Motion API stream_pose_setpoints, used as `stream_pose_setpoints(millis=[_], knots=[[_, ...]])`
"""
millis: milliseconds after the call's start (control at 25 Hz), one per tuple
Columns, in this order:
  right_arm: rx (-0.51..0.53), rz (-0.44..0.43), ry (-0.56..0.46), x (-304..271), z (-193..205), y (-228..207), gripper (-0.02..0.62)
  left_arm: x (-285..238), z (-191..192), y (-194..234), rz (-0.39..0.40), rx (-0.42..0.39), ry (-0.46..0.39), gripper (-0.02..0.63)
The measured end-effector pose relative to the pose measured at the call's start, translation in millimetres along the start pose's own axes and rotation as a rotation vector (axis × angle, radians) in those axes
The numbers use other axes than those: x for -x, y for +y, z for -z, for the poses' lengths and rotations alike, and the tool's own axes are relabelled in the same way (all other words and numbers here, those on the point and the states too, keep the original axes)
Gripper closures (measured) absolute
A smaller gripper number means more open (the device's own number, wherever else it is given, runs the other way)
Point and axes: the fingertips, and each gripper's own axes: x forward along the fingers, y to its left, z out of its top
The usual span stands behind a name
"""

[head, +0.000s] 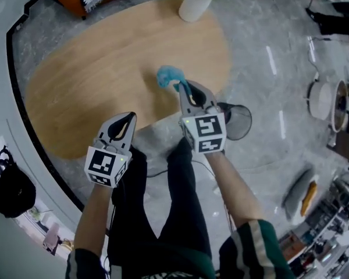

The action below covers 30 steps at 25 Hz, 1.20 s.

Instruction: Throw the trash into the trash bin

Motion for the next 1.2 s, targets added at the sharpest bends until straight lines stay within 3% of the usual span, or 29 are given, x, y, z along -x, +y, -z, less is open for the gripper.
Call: stream_pose_setpoints(millis=[600, 920, 1200], knots=[[-0.249, 0.286, -0.036, 159.8, 102.1, -177.6, 0.591, -125.5, -18.2, -159.4, 0.234, -0.159, 0.105, 0.609], [-0.354, 0.405, 0.035, 212.2, 206.6, -245.8, 0.591, -188.8, -14.8, -230.5, 0.31, -0.211, 0.148, 0.608], [-0.458, 0.482, 0.192, 217.1, 335.4, -288.3, 0.591, -235.1, 0.4, -274.2, 0.353, -0.246, 0.171, 0.609]])
